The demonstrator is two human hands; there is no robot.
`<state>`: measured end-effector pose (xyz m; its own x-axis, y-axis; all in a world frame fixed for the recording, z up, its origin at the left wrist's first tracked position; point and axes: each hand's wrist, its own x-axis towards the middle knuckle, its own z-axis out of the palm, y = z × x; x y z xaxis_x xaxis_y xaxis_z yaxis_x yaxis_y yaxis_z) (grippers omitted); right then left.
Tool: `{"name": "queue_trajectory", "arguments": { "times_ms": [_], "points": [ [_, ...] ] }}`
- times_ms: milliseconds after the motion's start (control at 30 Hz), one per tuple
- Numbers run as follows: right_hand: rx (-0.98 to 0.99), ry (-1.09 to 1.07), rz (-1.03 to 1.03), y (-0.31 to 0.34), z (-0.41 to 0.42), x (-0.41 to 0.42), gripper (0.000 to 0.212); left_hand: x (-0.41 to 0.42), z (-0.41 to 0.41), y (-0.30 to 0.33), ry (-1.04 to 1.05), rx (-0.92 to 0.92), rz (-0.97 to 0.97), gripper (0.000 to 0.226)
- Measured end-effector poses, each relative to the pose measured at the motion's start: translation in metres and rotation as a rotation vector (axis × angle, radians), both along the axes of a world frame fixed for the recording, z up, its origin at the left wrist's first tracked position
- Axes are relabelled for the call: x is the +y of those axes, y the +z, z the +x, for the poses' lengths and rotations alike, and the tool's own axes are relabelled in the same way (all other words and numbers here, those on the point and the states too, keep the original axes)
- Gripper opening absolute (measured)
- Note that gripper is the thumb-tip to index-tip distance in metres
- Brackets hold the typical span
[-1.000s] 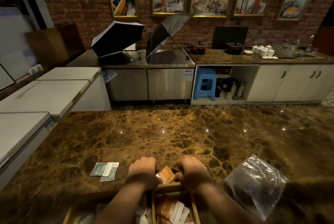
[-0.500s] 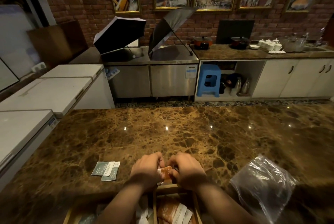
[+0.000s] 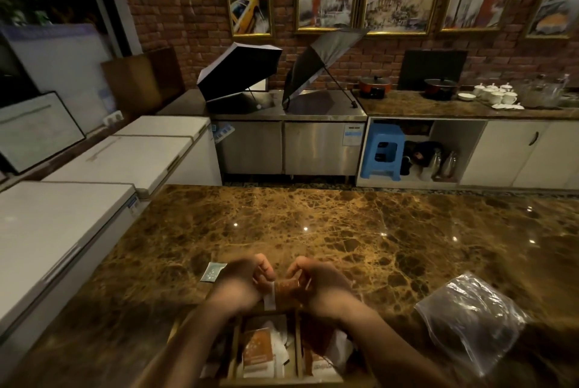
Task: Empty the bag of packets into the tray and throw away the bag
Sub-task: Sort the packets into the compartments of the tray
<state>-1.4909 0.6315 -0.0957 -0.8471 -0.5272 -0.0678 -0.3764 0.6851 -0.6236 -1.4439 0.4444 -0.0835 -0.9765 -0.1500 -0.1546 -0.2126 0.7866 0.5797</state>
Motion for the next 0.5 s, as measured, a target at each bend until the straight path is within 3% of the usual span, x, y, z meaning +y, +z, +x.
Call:
{"name": "queue_trajectory", "arguments": {
  "times_ms": [167,500],
  "points": [
    [-0.062,0.059,0.039,0.007,0.029,-0.008,0.023,-0.009,0.034,-0.004,0.003,-0.005,-0.016,0.017],
    [0.091,0.118,0.252,0.008,0.048,-0.014,0.025,-0.007,0.060,-0.008,-0.004,0.016,-0.054,0.014]
  ]
}}
